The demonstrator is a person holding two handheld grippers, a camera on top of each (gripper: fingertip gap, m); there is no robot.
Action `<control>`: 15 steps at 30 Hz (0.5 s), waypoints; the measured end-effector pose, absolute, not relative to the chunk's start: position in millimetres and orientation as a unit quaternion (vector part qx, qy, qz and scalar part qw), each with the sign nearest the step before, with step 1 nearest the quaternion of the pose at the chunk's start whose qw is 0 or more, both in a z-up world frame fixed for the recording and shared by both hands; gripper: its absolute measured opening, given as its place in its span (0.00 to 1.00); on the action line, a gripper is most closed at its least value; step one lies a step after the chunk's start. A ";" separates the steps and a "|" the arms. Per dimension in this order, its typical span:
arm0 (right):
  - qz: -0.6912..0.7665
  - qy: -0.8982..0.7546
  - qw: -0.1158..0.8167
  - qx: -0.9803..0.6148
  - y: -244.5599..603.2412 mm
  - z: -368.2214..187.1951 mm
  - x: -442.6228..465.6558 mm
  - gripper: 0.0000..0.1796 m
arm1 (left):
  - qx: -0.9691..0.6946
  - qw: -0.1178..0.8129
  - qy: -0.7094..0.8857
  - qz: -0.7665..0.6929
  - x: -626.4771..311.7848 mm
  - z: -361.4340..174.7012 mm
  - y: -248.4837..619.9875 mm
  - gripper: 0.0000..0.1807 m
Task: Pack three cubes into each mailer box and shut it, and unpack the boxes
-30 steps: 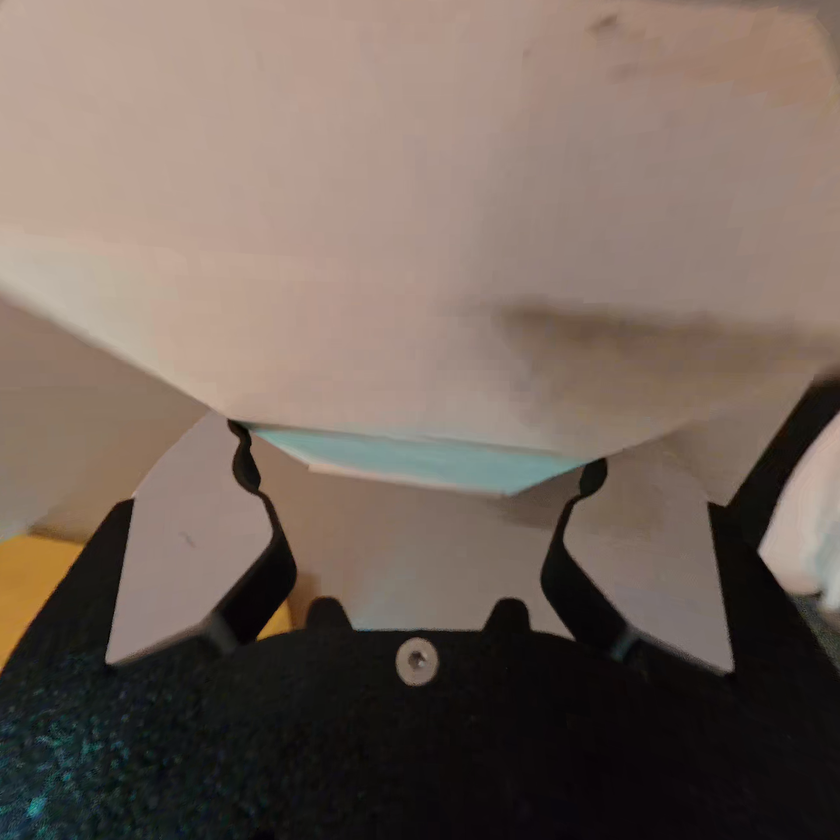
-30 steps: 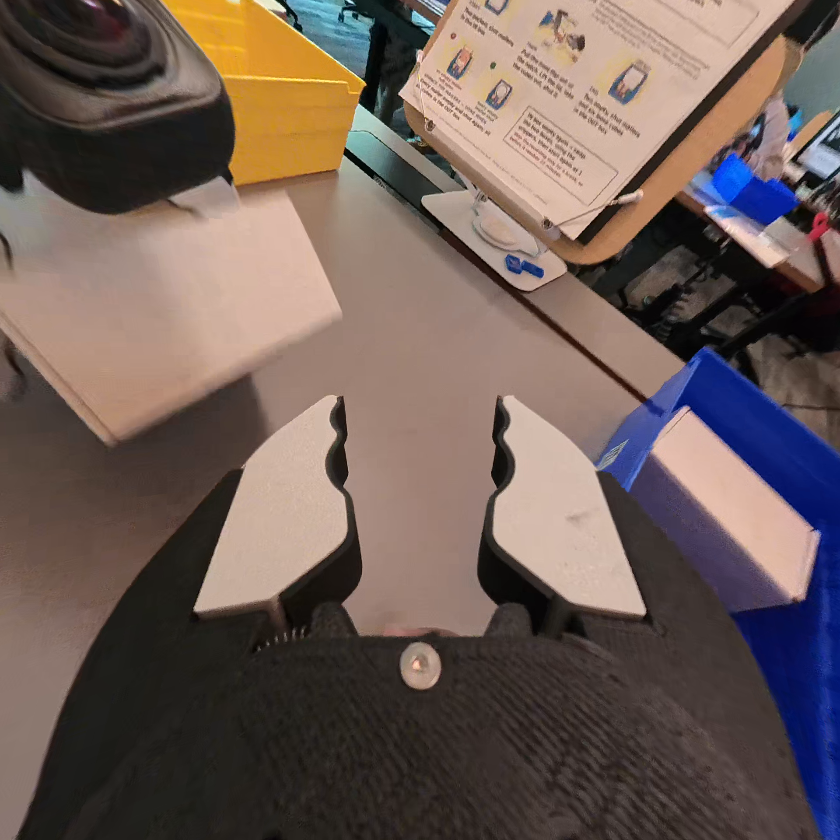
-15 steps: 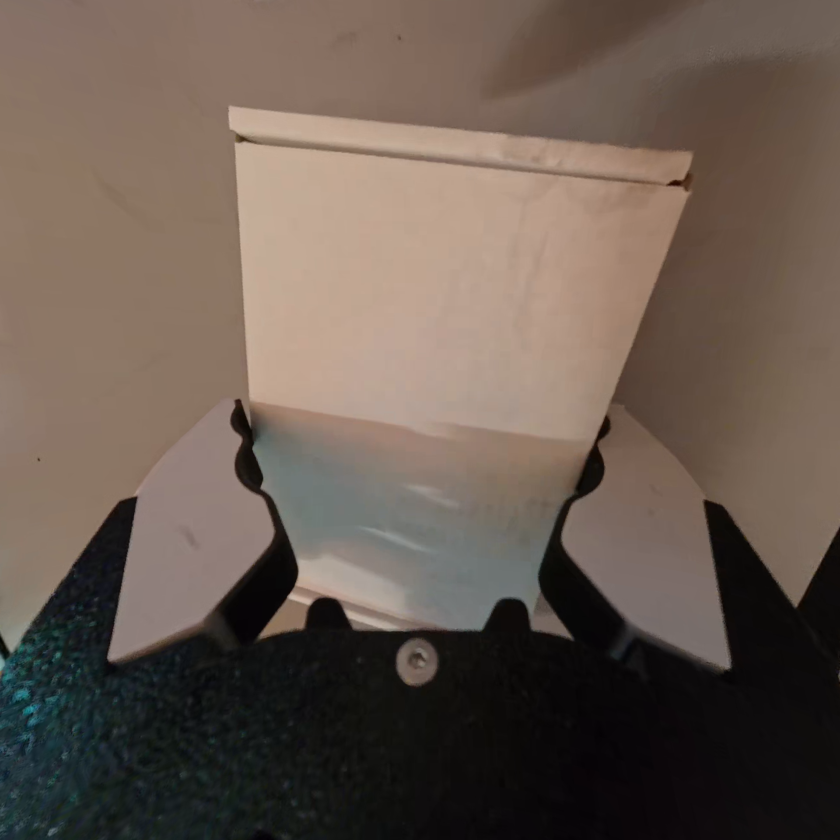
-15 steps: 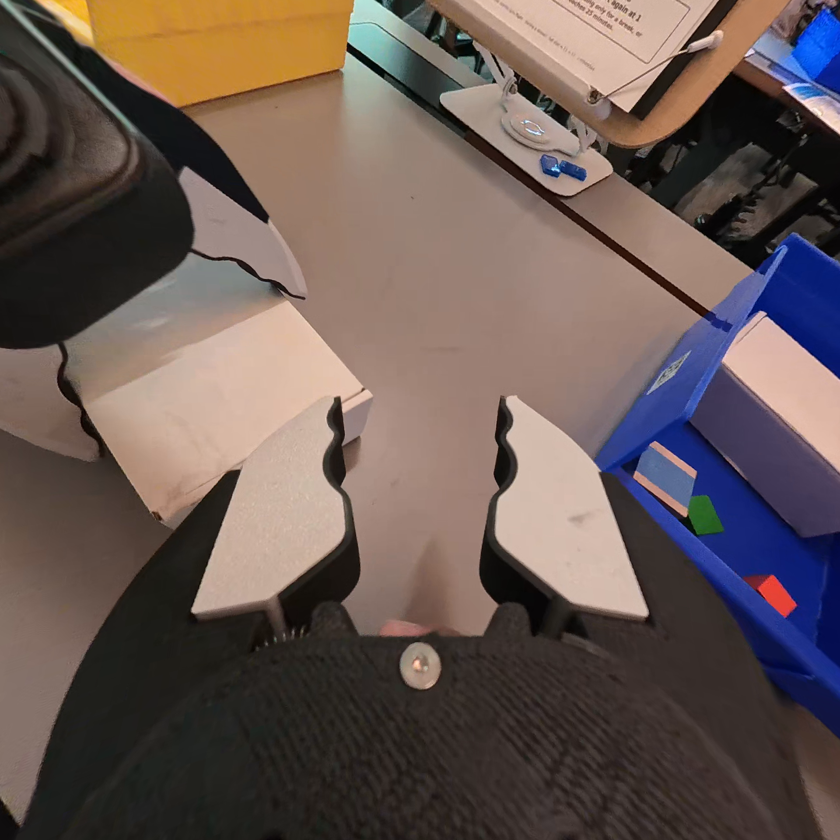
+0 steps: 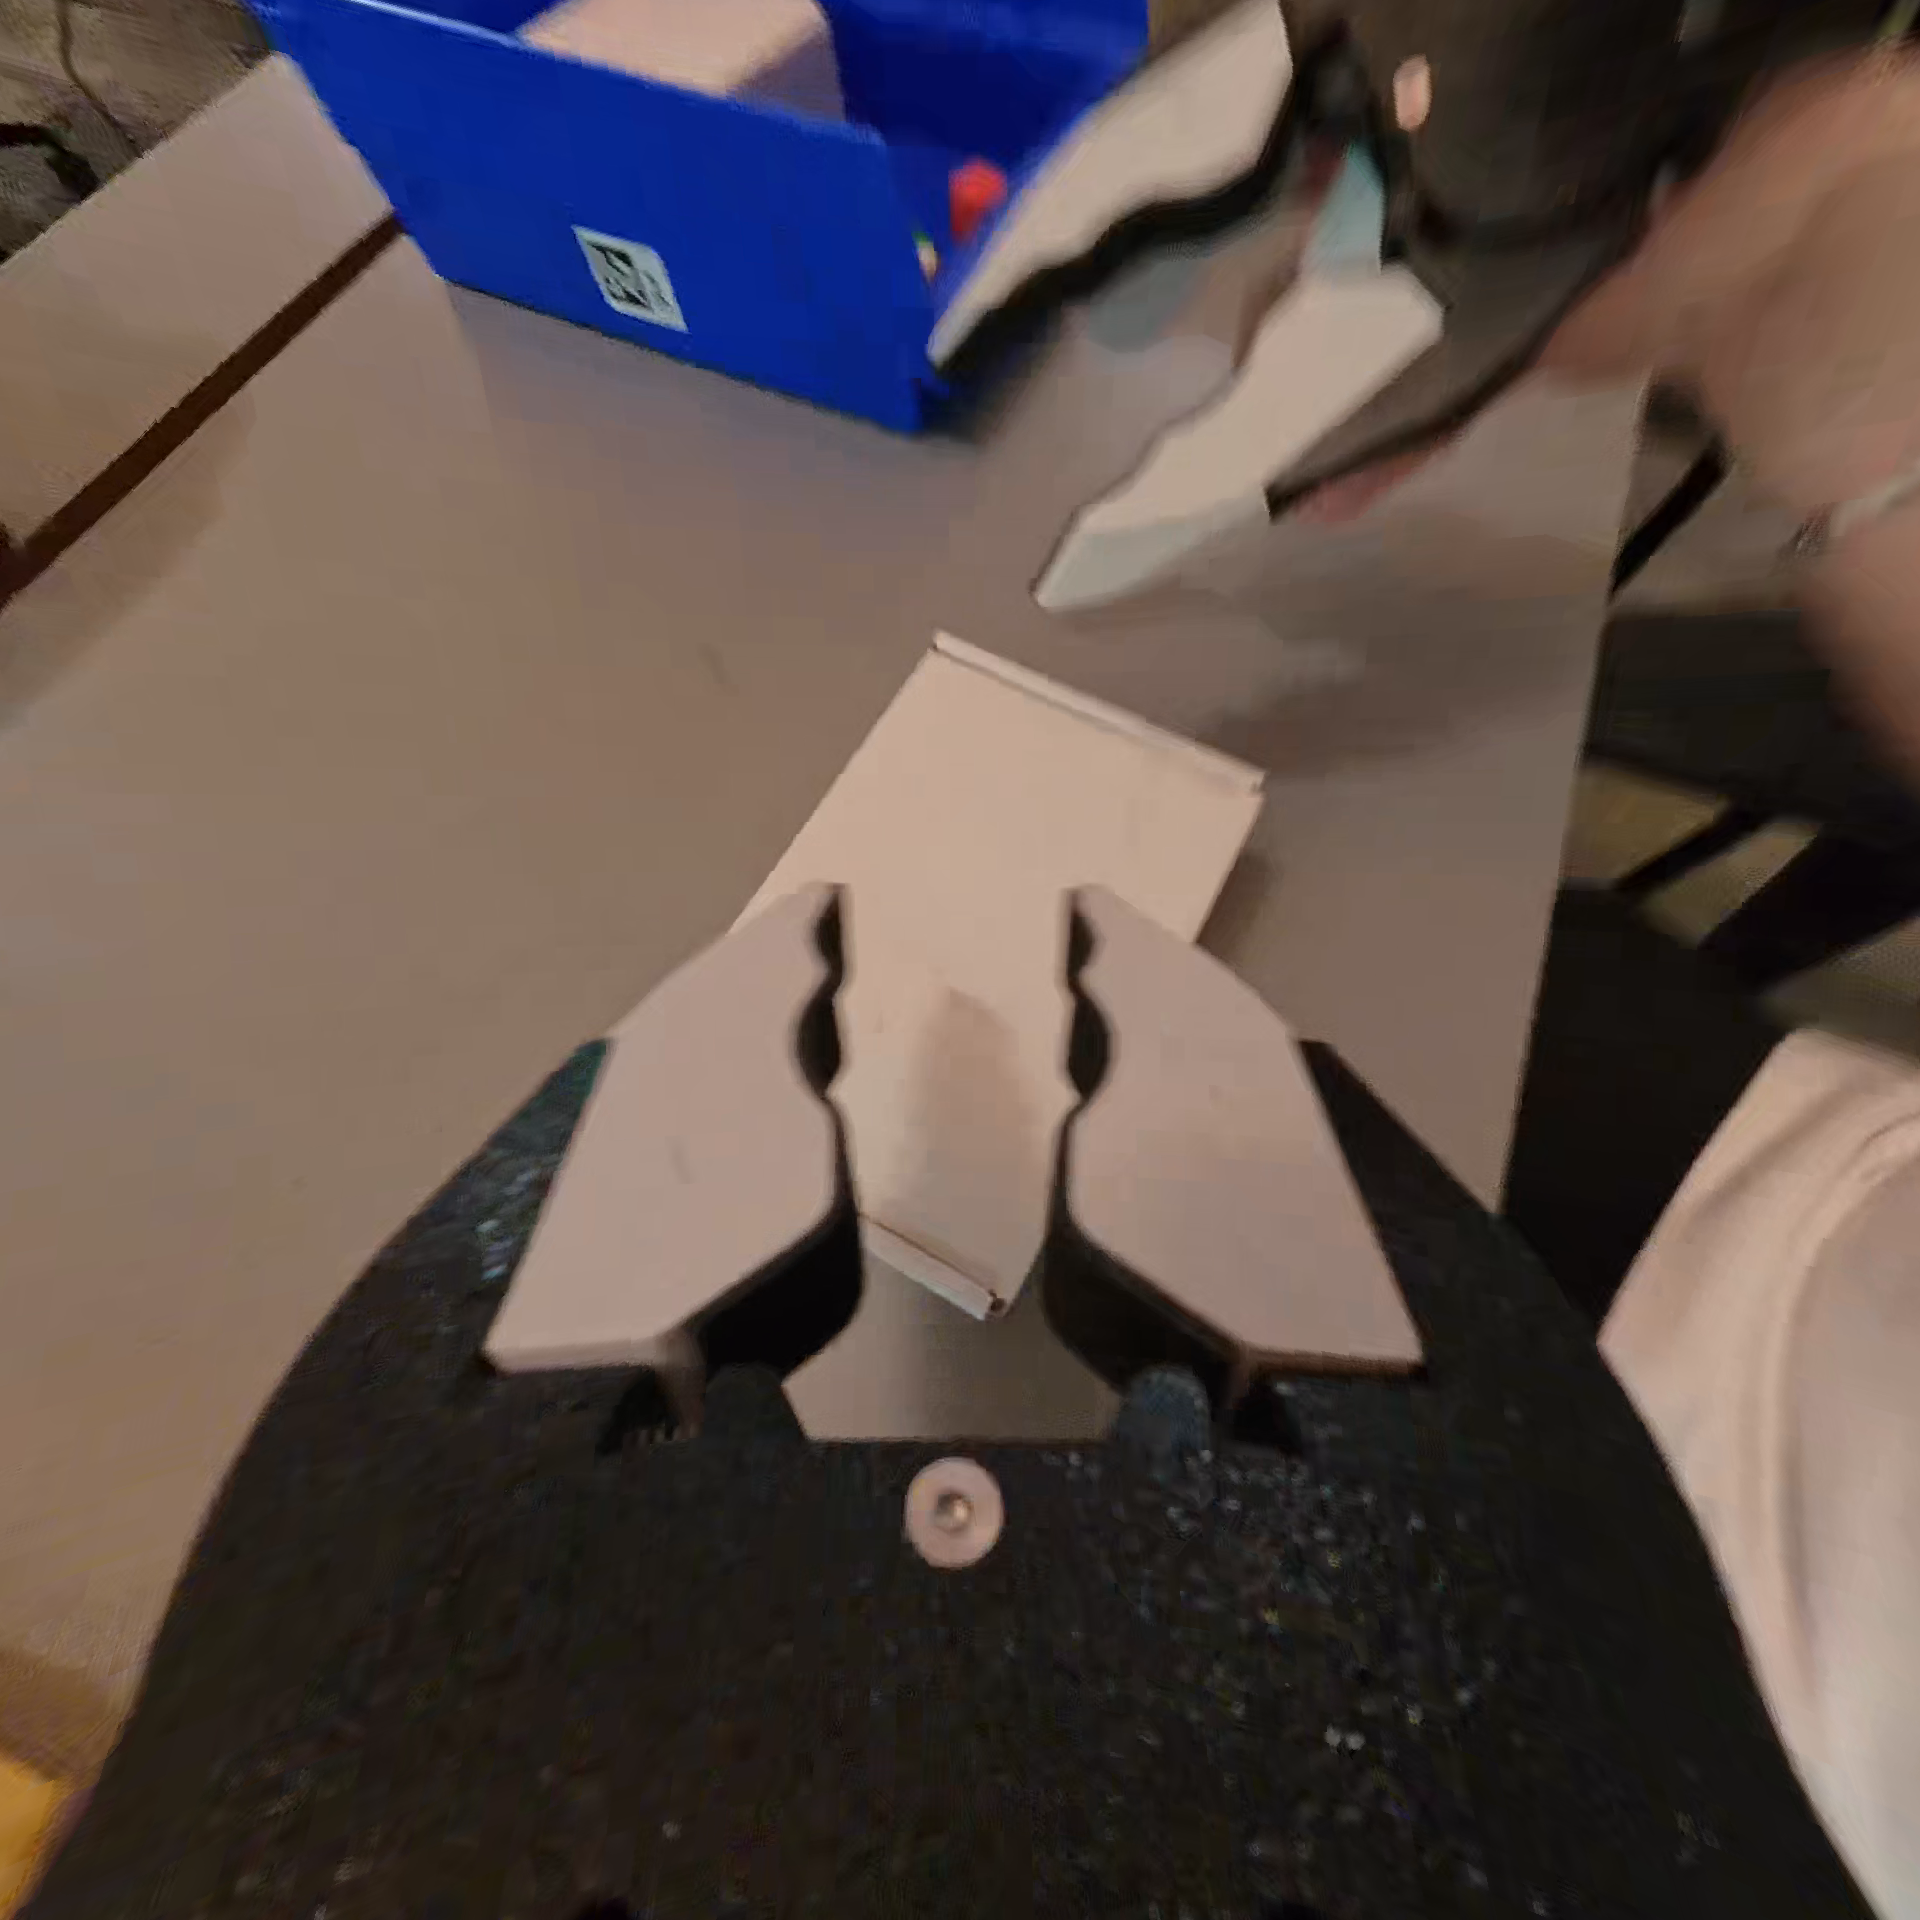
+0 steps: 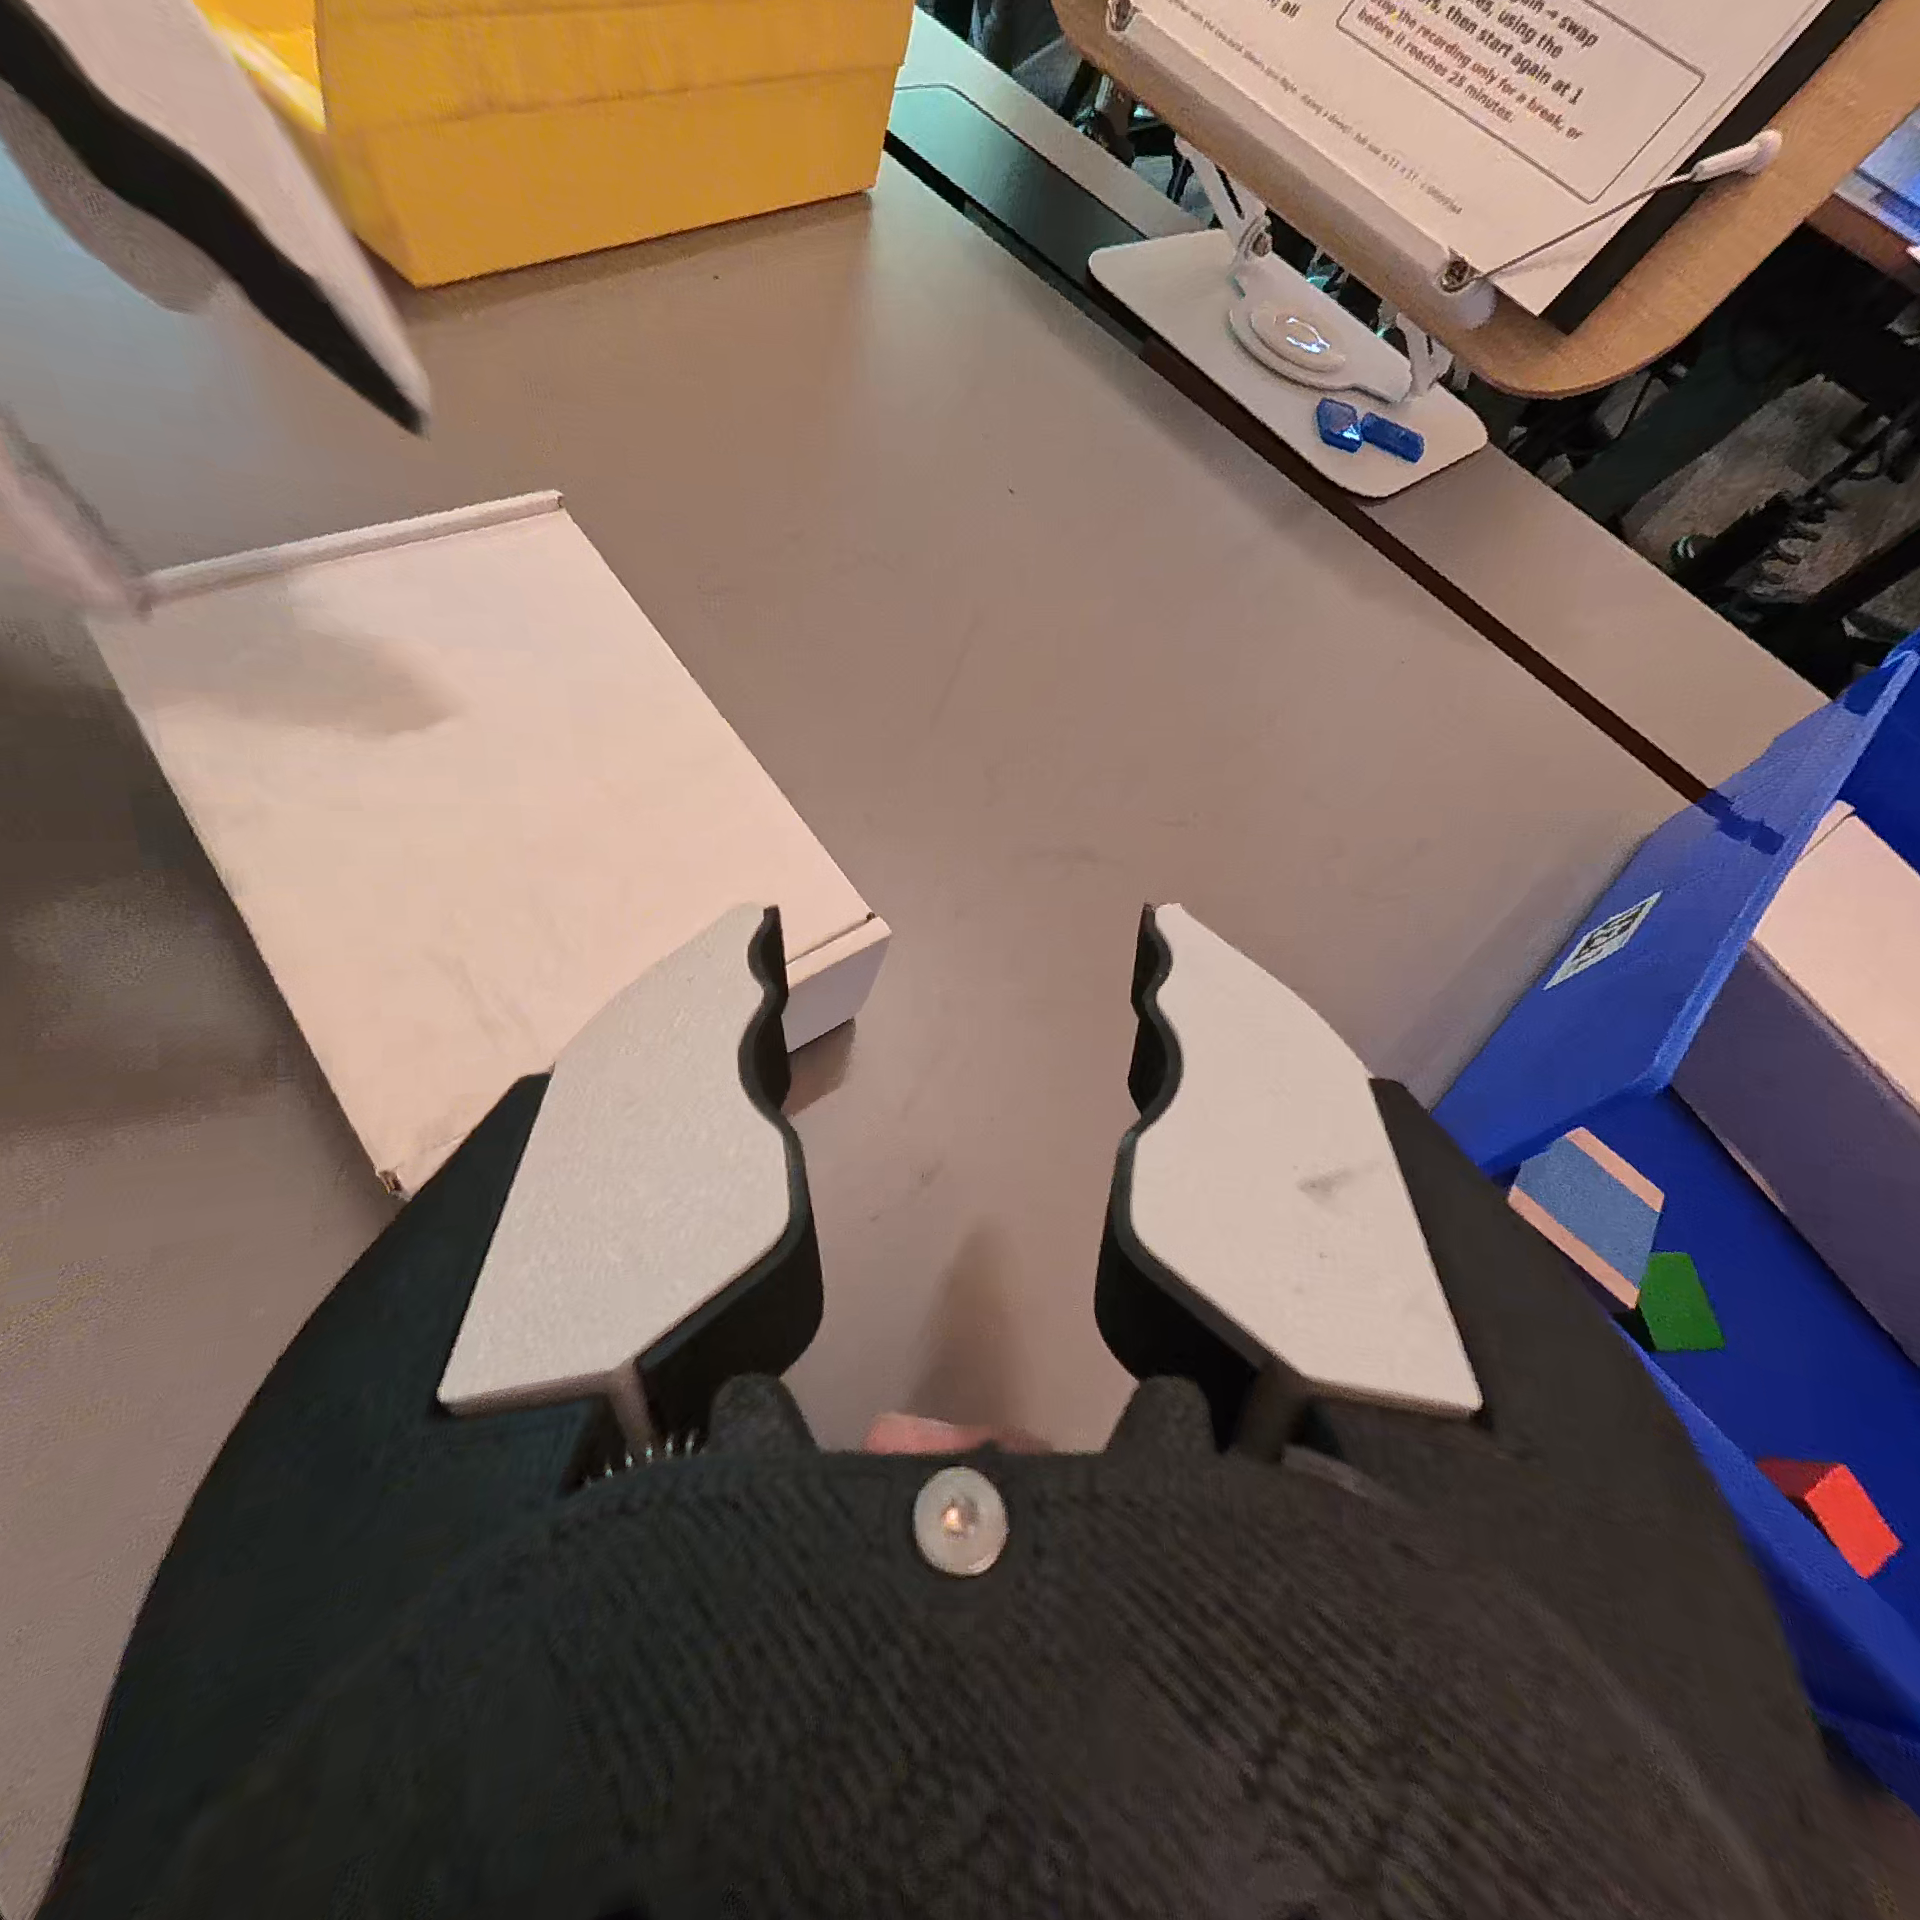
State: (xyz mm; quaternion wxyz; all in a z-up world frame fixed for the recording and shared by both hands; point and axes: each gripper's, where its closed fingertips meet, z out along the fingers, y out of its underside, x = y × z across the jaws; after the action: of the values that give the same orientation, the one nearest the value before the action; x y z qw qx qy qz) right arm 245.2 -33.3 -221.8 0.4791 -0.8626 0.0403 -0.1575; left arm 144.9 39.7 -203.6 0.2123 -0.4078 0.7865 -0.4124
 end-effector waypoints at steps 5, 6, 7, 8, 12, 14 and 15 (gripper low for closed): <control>-0.123 0.070 0.481 -0.865 -38.2 -223.7 245.3 0.33 | -0.552 0.134 0.647 -0.509 138.9 -210.6 80.1 0.00; -0.105 0.080 0.481 -0.867 -38.5 -226.0 243.7 0.33 | -0.575 0.100 0.624 -0.520 137.0 -215.8 82.8 0.00; -0.085 0.086 0.479 -0.870 -38.5 -229.3 241.0 0.34 | -0.593 0.064 0.597 -0.536 136.2 -217.9 83.5 0.00; -0.066 0.090 0.474 -0.873 -38.7 -233.1 238.0 0.35 | -0.606 0.031 0.570 -0.553 136.3 -218.3 83.8 0.00; 0.000 0.131 0.465 -0.876 -38.3 -243.2 231.2 0.40 | -0.639 -0.026 0.561 -0.525 136.0 -239.3 86.2 0.00; 0.067 0.156 0.463 -0.870 -37.8 -245.1 222.1 0.45 | -0.644 -0.035 0.575 -0.503 134.8 -247.6 82.4 0.00; 0.100 0.165 0.465 -0.864 -37.9 -244.8 217.8 0.48 | -0.647 -0.035 0.581 -0.493 134.9 -251.1 81.2 0.00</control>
State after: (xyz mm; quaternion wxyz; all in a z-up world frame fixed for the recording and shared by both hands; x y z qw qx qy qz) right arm 217.8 -37.9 -244.8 0.4650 -0.8640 0.1649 0.1005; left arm 134.9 81.2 -251.1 -0.0349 -0.6468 0.5805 -0.4934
